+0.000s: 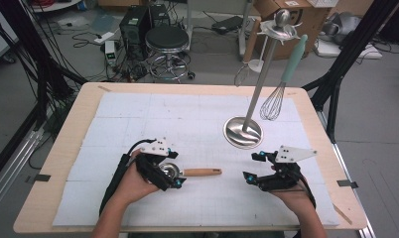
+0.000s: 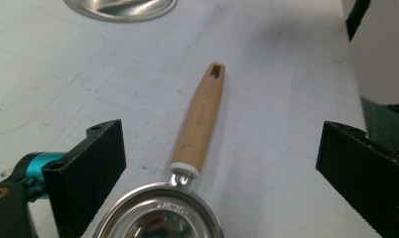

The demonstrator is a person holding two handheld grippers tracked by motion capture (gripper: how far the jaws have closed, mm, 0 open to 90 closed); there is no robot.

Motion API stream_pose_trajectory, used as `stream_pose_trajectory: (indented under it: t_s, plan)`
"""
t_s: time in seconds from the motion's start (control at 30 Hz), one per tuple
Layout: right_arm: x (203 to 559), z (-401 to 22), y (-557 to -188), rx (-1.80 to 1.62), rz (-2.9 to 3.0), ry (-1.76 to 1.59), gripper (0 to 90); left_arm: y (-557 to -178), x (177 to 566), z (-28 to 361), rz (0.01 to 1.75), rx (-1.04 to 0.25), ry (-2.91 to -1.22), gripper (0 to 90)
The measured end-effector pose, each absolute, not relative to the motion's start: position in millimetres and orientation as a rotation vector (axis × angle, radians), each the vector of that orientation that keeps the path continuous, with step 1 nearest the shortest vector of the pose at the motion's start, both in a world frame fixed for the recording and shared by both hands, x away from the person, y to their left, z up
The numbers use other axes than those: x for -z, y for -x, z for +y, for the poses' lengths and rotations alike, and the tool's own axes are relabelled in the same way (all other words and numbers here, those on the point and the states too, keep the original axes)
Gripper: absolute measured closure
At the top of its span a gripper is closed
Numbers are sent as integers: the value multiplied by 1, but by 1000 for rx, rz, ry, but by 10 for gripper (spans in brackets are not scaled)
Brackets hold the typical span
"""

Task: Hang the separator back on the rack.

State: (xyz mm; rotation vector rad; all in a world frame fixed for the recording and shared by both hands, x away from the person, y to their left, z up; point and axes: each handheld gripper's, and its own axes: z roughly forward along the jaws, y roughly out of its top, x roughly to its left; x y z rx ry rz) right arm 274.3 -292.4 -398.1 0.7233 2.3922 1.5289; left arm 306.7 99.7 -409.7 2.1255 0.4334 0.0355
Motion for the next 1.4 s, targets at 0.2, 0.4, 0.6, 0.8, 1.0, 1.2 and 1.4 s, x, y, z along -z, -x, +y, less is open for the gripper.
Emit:
stream_pose_trajectory:
  t_s: [0.2,0.4,0.6,0.8,1.0,1.2,1.4]
  plan:
    - [400,-291,-276,-1524,2399,-730,246,-313,423,87,469,-54,-2220,79]
    - [403,-287,-278,-1504,2424,-726,246,-320,432,78,468,-74,-2288,186]
    - [406,-284,-278,-1482,2443,-720,246,-321,436,64,432,-91,-2364,403]
    - [408,-282,-279,-1473,2454,-719,246,-318,434,64,398,-124,-2400,637]
    - [408,-283,-278,-1480,2450,-727,246,-311,430,70,387,-112,-2431,674]
    - [408,-283,-279,-1484,2449,-722,246,-304,427,81,400,-114,-2459,689]
    - [408,-283,-279,-1486,2452,-720,246,-300,424,87,417,-118,-2471,689]
